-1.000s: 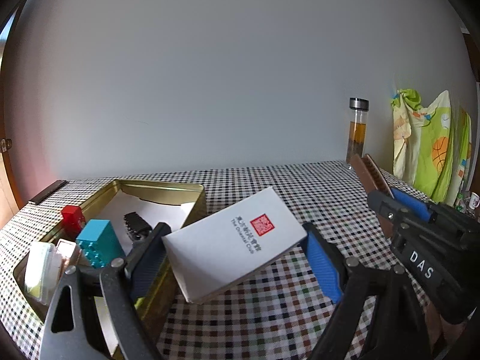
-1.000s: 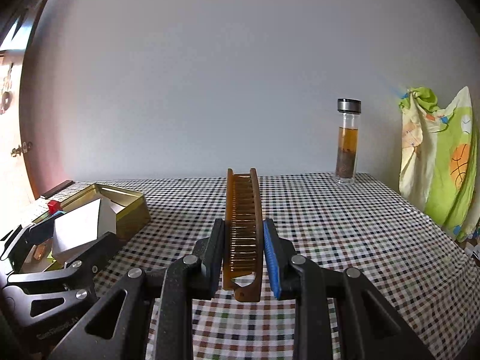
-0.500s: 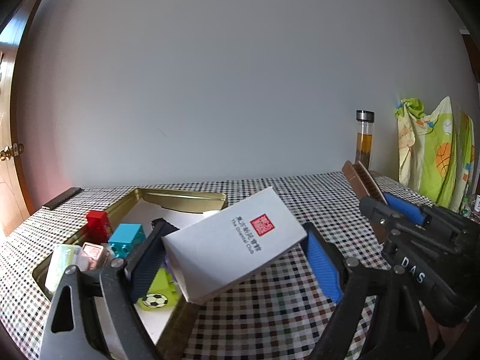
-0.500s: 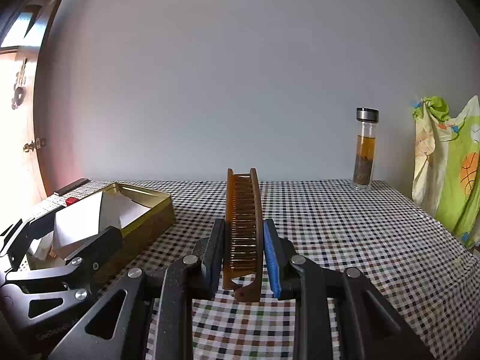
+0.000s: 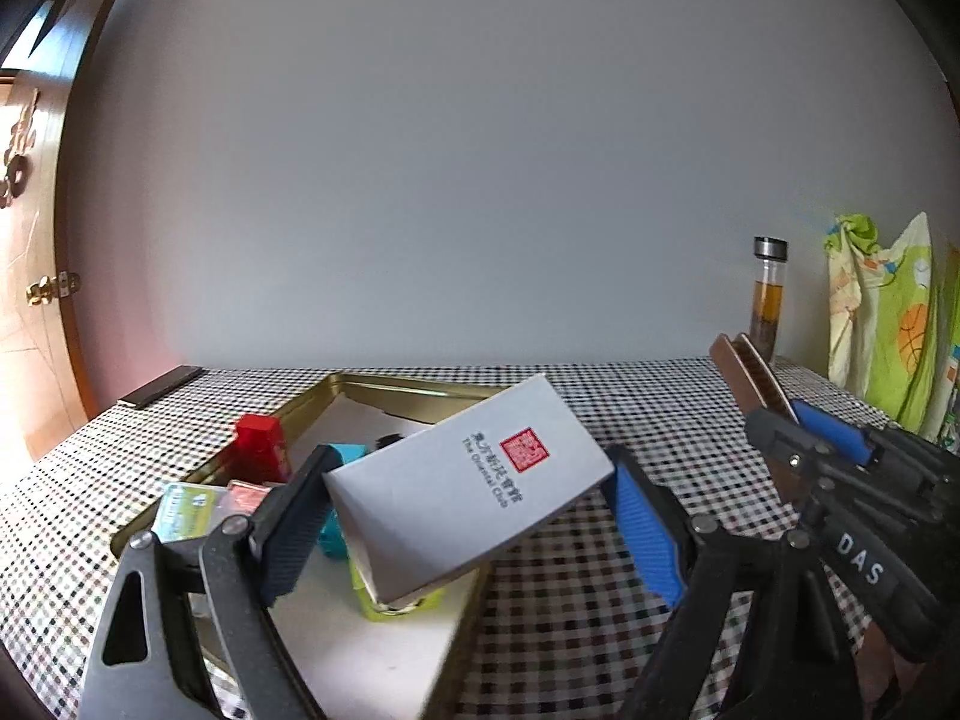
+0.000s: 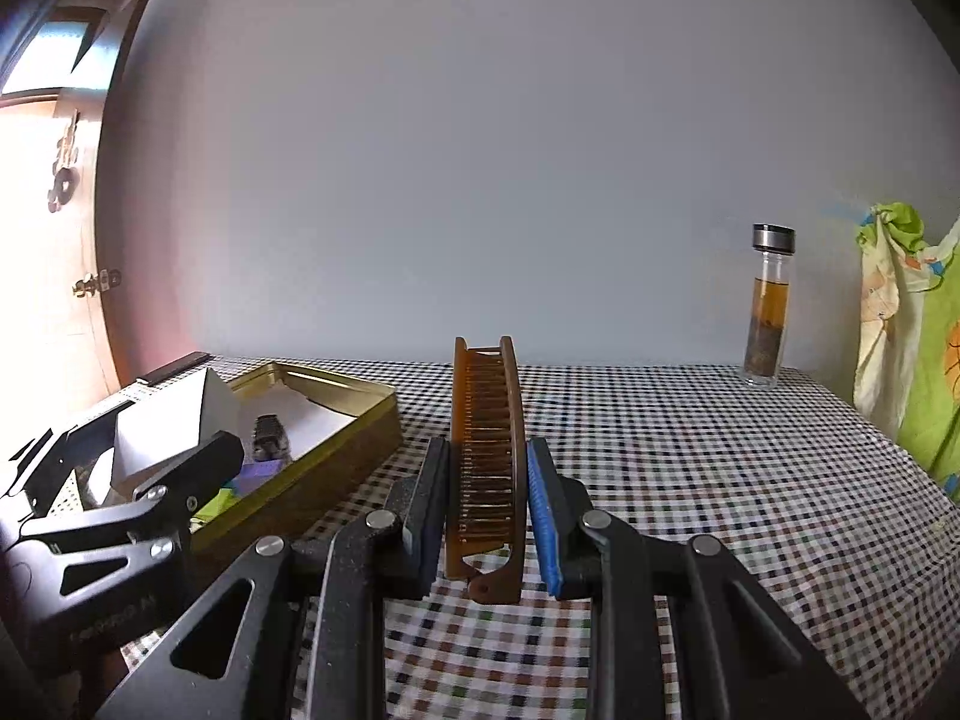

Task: Organize rigid objects
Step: 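Carry the white box and the brown comb over the gold tin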

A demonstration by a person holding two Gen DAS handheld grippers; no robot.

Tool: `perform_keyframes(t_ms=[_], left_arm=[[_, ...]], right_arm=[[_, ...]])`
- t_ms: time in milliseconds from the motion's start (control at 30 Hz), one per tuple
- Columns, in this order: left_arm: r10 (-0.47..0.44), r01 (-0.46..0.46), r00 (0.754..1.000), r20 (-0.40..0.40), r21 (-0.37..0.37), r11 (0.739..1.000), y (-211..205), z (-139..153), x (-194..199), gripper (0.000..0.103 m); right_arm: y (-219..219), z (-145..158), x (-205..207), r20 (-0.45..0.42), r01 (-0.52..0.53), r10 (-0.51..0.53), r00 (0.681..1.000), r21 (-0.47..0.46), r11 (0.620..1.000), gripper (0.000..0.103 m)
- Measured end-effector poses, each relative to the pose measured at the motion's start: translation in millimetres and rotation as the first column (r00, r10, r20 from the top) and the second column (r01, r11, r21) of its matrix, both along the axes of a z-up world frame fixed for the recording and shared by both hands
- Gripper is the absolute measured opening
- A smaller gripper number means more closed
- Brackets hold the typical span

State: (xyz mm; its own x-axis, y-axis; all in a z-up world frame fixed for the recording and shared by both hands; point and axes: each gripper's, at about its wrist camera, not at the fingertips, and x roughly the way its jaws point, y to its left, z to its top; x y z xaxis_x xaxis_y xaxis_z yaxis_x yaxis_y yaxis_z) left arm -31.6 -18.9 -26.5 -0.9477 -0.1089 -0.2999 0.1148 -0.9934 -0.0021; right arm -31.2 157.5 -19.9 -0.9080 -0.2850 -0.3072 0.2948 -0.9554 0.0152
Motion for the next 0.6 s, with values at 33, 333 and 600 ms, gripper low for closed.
perform_keyframes(t_ms=[33, 333, 600], left_arm=[[0.008, -0.008, 1.0, -0.002, 0.002, 1.0, -3, 0, 1, 0.088], [0.068, -0.068, 0.998, -0.005, 0.012, 0.998, -30, 1, 3, 0.088], [0.115, -0.115, 0.993, -0.003, 0.029, 0.993, -52, -1, 6, 0.088]], right_arm=[[-3, 0, 0, -0.001, -0.005, 0.005, 1.0, 0.0, 1.0, 0.028], [-22, -1, 3, -0.007, -0.054, 0.054, 0.999, 0.002, 0.999, 0.028], [-43, -1, 6, -0.012, -0.096, 0.096, 0.995, 0.011, 0.995, 0.028]])
